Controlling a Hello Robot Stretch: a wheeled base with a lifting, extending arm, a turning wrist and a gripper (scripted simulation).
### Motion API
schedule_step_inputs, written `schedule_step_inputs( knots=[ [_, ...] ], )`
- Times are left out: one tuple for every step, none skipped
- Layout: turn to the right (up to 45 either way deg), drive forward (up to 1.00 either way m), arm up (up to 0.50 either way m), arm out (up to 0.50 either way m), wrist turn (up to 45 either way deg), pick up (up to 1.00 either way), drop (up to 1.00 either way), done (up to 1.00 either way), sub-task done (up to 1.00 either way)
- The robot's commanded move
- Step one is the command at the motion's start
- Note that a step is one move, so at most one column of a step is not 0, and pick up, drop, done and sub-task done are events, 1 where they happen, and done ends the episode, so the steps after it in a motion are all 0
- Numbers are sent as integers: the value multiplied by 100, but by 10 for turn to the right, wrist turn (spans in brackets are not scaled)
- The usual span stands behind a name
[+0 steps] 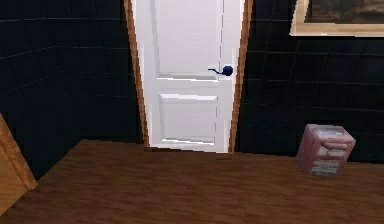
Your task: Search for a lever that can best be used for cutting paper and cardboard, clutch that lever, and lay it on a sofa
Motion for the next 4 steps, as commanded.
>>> schedule_step_inputs(
  knots=[
    [0,0,-30,0,0,0,0,0,0],
    [0,0,0,0,0,100,0,0,0],
    [0,0,10,0,0,0,0,0,0],
    [0,0,22,0,0,0,0,0,0]
  ],
)
